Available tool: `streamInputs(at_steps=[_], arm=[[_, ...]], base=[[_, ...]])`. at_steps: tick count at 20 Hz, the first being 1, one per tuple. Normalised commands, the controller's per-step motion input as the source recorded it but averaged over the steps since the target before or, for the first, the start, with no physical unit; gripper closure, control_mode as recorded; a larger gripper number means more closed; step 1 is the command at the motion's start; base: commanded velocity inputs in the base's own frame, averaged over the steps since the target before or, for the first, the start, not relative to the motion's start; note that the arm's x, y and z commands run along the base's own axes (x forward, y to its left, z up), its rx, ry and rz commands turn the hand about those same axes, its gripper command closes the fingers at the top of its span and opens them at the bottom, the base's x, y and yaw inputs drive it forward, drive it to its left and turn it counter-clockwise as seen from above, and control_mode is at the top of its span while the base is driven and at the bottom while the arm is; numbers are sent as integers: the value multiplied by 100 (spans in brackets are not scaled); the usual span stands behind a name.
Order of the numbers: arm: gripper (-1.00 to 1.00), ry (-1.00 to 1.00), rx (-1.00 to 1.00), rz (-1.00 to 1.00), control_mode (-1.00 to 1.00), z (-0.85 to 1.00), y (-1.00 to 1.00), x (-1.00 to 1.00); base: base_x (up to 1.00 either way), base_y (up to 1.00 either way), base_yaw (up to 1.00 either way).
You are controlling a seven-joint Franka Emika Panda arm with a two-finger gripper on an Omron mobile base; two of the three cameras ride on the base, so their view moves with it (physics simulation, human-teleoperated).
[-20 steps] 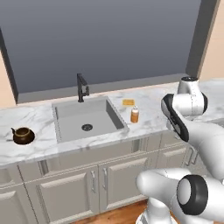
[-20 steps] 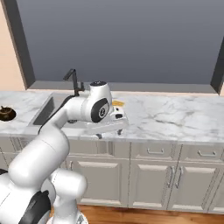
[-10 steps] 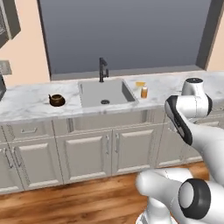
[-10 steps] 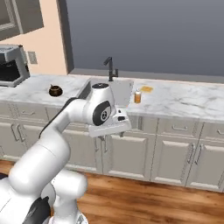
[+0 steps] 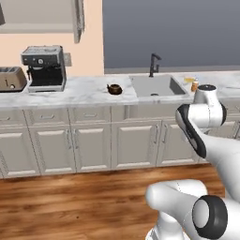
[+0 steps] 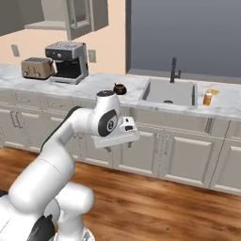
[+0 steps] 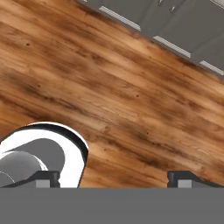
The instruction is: Open the cabinet. Pick the soap dispenser and place it next to the sink. Then close the cabinet.
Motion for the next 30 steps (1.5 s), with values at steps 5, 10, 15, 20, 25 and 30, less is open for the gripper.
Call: streamInputs(at_steps=[5, 10, 15, 20, 25, 30], arm=[[-100, 0, 0, 0, 100, 0, 0, 0], [-100, 0, 0, 0, 100, 0, 0, 0], [-100, 0, 0, 0, 100, 0, 0, 0], [-100, 0, 0, 0, 100, 0, 0, 0], [-100, 0, 0, 0, 100, 0, 0, 0], [-100, 0, 0, 0, 100, 0, 0, 0]], base=[[16, 100, 0], [43, 100, -2], [61, 100, -10], [71, 100, -16], [87, 69, -26], [99, 22, -5]])
